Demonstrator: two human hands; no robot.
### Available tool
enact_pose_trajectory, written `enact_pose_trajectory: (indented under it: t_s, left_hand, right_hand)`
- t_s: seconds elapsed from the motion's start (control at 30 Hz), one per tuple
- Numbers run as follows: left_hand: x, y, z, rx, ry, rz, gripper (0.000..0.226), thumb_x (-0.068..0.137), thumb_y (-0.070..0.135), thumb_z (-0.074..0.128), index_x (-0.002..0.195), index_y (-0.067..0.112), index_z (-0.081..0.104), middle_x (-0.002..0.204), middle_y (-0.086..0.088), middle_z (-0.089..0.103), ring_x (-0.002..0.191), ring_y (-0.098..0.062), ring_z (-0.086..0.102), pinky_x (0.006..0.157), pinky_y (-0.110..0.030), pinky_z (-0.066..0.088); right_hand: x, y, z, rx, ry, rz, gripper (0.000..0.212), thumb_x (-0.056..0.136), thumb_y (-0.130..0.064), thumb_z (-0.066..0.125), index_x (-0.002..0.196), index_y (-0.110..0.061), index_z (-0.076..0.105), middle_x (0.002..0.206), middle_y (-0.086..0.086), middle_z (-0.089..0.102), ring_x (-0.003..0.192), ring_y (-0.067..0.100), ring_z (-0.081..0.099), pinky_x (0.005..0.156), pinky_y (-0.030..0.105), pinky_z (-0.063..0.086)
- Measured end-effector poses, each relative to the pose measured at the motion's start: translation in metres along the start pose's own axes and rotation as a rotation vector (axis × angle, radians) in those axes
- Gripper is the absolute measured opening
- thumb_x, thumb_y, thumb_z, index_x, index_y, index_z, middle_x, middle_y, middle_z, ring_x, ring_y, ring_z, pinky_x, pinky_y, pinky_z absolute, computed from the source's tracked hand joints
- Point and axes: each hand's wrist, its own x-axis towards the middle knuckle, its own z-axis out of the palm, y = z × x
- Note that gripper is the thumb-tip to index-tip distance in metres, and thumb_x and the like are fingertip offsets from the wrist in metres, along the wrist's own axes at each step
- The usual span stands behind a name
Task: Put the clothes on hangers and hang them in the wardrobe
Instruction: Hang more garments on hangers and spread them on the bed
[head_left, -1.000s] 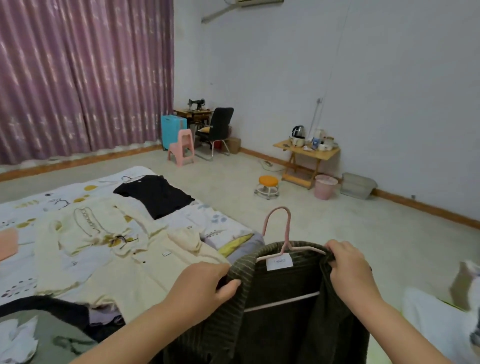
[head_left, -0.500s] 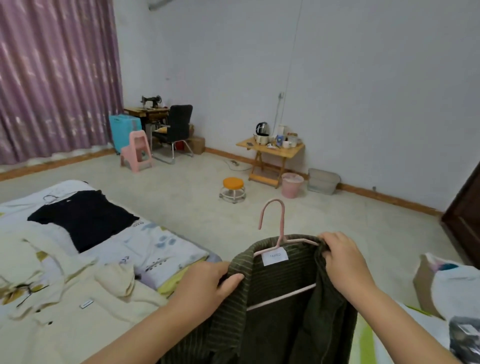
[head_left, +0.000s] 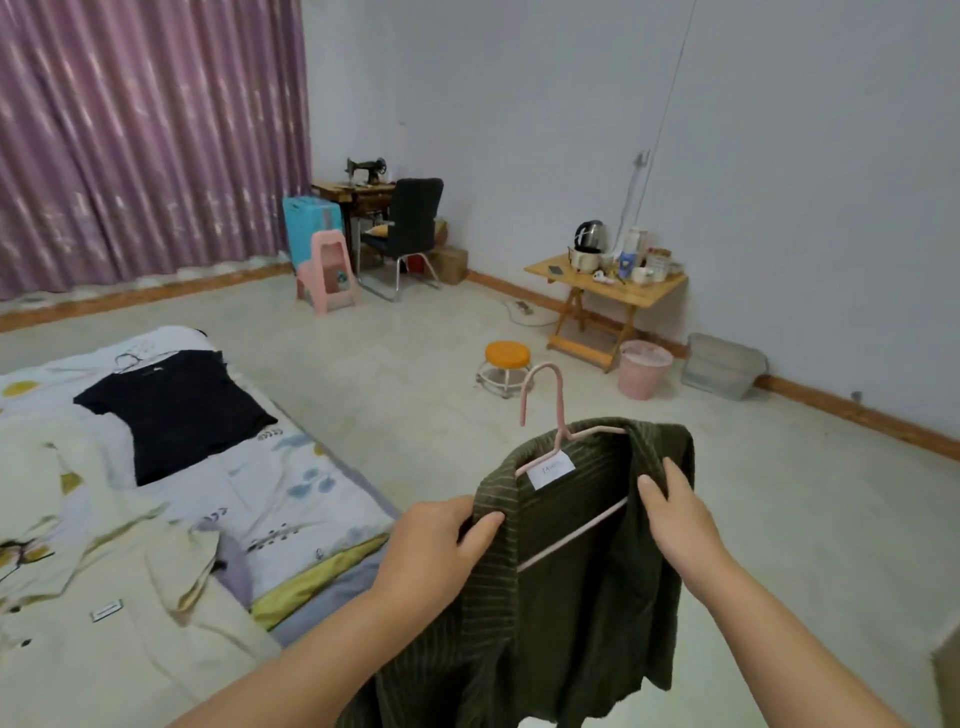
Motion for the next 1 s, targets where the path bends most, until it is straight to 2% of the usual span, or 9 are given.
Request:
enact_pose_trajectory:
  t_s: [0.1,0.17,0.23,0.4,0.53,0.67,0.77,0.9,1.0]
  left_hand:
    - [0.032,-0.009,0.008,-0.057,0.046,-0.055,0.033,0.092,0.042,0.046,0.085,0.016,0.065,0.077,0.001,0.066,0.071,-0.01,0.058,0.068,-0.026,0.047]
    - [0.053,-0.019,0.01,-0.102,0.071,-0.081,0.028,0.092,0.04,0.048,0.085,0.018,0.064,0.076,0.004,0.065,0.07,-0.007,0.058,0.062,-0.019,0.045]
    - [0.071,-0.033,0.009,-0.156,0.101,-0.105,0.022,0.092,0.037,0.05,0.081,0.023,0.062,0.07,0.011,0.061,0.067,-0.004,0.057,0.056,-0.01,0.038]
    - [0.122,-0.095,-0.006,-0.237,0.138,-0.181,0.02,0.092,0.034,0.051,0.078,0.025,0.062,0.07,0.012,0.062,0.066,-0.003,0.058,0.057,-0.012,0.038]
    - [0.174,-0.171,-0.029,-0.26,0.152,-0.231,0.018,0.092,0.033,0.052,0.082,0.025,0.065,0.075,0.01,0.067,0.07,-0.003,0.06,0.064,-0.017,0.046]
    - [0.219,-0.261,-0.053,-0.215,0.148,-0.309,0.022,0.092,0.032,0.052,0.082,0.02,0.067,0.072,0.009,0.066,0.068,-0.004,0.059,0.061,-0.015,0.043]
    - [0.244,-0.336,-0.064,-0.176,0.14,-0.377,0.026,0.091,0.033,0.052,0.082,0.016,0.068,0.072,0.005,0.067,0.068,-0.007,0.06,0.066,-0.027,0.05]
    - [0.267,-0.429,-0.075,-0.069,0.141,-0.446,0.027,0.092,0.033,0.051,0.072,0.018,0.062,0.062,0.008,0.06,0.06,-0.006,0.055,0.054,-0.018,0.037]
    - [0.272,-0.496,-0.074,0.008,0.153,-0.53,0.031,0.093,0.034,0.05,0.067,0.017,0.058,0.058,0.005,0.056,0.057,-0.008,0.052,0.051,-0.019,0.033]
  right_hand:
    - [0.032,-0.003,0.018,0.043,-0.048,-0.029,0.051,0.099,-0.027,0.038,0.148,-0.021,0.024,0.15,0.004,0.034,0.137,0.026,0.034,0.113,0.046,0.03]
    - [0.053,-0.01,0.03,0.061,-0.061,-0.03,0.052,0.099,-0.023,0.04,0.148,-0.023,0.024,0.15,0.003,0.035,0.137,0.026,0.034,0.112,0.046,0.032]
    - [0.074,-0.021,0.046,0.071,-0.075,-0.039,0.054,0.098,-0.018,0.042,0.148,-0.026,0.024,0.15,0.002,0.035,0.137,0.025,0.035,0.112,0.046,0.033]
    - [0.123,-0.064,0.114,0.086,-0.098,-0.089,0.056,0.096,-0.012,0.043,0.147,-0.027,0.027,0.148,0.001,0.038,0.135,0.023,0.037,0.111,0.045,0.034]
    - [0.156,-0.105,0.197,0.094,-0.118,-0.119,0.056,0.096,-0.008,0.043,0.147,-0.025,0.028,0.145,0.0,0.041,0.131,0.022,0.042,0.111,0.042,0.035]
    - [0.189,-0.142,0.295,0.09,-0.2,-0.087,0.059,0.095,-0.008,0.044,0.147,-0.027,0.024,0.143,0.002,0.044,0.126,0.022,0.047,0.108,0.043,0.039]
    - [0.211,-0.161,0.37,0.086,-0.289,-0.05,0.06,0.095,-0.008,0.046,0.148,-0.026,0.023,0.144,0.002,0.042,0.128,0.021,0.045,0.11,0.042,0.038]
    - [0.233,-0.175,0.466,0.055,-0.444,0.003,0.062,0.093,-0.006,0.048,0.147,-0.029,0.026,0.137,0.003,0.049,0.125,0.021,0.047,0.109,0.037,0.038]
    - [0.245,-0.176,0.532,-0.02,-0.582,0.025,0.059,0.094,-0.009,0.049,0.146,-0.028,0.028,0.137,0.0,0.05,0.127,0.017,0.045,0.108,0.031,0.036]
